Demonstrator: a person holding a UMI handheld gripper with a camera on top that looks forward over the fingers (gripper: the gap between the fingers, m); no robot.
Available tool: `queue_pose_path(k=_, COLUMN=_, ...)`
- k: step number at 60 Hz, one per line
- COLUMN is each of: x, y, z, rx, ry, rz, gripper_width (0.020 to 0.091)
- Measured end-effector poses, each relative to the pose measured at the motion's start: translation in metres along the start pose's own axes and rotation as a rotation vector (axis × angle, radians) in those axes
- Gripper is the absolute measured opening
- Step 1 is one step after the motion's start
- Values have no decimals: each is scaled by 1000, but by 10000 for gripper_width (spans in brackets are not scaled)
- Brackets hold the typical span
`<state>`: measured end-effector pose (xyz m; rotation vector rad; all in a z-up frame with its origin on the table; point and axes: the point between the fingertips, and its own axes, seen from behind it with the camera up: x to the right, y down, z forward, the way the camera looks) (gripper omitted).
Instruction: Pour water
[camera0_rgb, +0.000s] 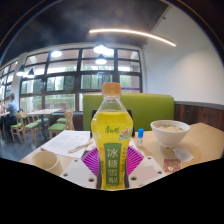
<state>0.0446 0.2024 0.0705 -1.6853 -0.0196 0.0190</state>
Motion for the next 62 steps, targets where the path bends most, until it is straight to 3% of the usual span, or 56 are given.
queue_pose_path(k=6, x=-8, y=-7, z=-7, rx=4, ry=-22, rz=23, gripper_width=303)
queue_pose_path(k=13, x=-10, y=-20, z=-14, rx=69, ry=-18, rz=13, gripper_width=305)
queue_pose_path(k=14, x=-8, y=-21, z=-16, rx=78, ry=-9, rz=16, gripper_width=345)
queue_pose_path(k=18, x=10, y=-19, z=-14, rx=92, ry=13, rz=29, gripper_width=341)
queue_pose_path(k=21, x=8, y=-19, z=-15, rx=92, ry=11, rz=28, gripper_width=379)
queue_pose_path(k=27, x=9, y=-19, z=-13, rx=97, ry=11, rz=30, gripper_width=498)
queue_pose_path(k=31, x=10, y=-19, z=-12, rx=99, ry=11, rz=31, gripper_width=708)
queue_pose_path(k=32, x=10, y=-18, z=-12, rx=98, ry=11, rz=29, gripper_width=827)
queue_pose_path(k=34, x=10, y=-18, z=-12, rx=99, ry=11, rz=31, gripper_width=859)
queue_pose_path(k=37, x=7, y=-20, z=-10, rx=100, ry=16, rz=33, gripper_width=833)
queue_pose_path(k=50, x=14, y=-21, z=-25, rx=100, ry=59, rz=37, gripper_width=836)
queue_pose_path(k=62, x=13, y=-18, z=-85, rx=99, ry=93, rz=41, gripper_width=829)
